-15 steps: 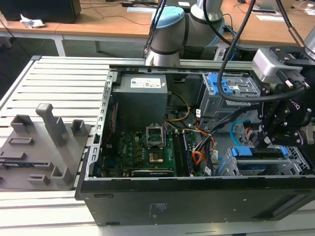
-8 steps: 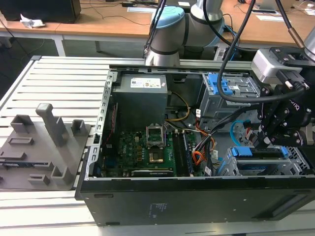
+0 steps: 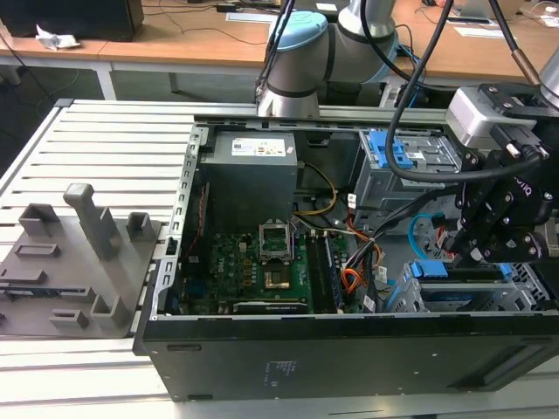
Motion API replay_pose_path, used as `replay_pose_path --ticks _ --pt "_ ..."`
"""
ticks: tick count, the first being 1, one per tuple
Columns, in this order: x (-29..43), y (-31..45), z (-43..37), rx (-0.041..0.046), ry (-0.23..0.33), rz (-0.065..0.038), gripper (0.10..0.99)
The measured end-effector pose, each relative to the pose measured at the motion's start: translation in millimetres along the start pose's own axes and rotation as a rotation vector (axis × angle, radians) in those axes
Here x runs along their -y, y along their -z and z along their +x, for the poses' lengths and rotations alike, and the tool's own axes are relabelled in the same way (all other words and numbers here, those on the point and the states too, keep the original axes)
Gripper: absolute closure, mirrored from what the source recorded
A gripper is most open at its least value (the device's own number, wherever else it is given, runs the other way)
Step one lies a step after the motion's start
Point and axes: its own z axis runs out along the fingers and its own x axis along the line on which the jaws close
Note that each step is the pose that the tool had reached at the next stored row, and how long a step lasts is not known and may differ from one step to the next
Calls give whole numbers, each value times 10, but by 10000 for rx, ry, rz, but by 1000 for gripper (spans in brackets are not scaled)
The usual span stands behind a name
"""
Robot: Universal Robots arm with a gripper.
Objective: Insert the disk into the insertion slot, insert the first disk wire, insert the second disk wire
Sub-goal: 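Insert the first disk wire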
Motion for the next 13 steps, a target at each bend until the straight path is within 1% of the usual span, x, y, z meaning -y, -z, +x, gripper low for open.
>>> replay_pose_path --ticks 1,2,4,5,7,8,9,10,11,13 --pt "0 0 0 0 0 0 851" --pt "0 0 0 0 1 0 725" --pt "5 0 0 0 2 0 725" --pt "29 1 0 0 2 0 725" --pt "102 6 -4 0 1 -9 725" --pt "170 9 -6 0 0 -19 725" --pt "213 11 -8 0 1 -24 725" --pt "237 12 -9 0 1 -28 725" --pt "256 14 -10 0 0 -29 725" --pt "257 14 -10 0 0 -29 725"
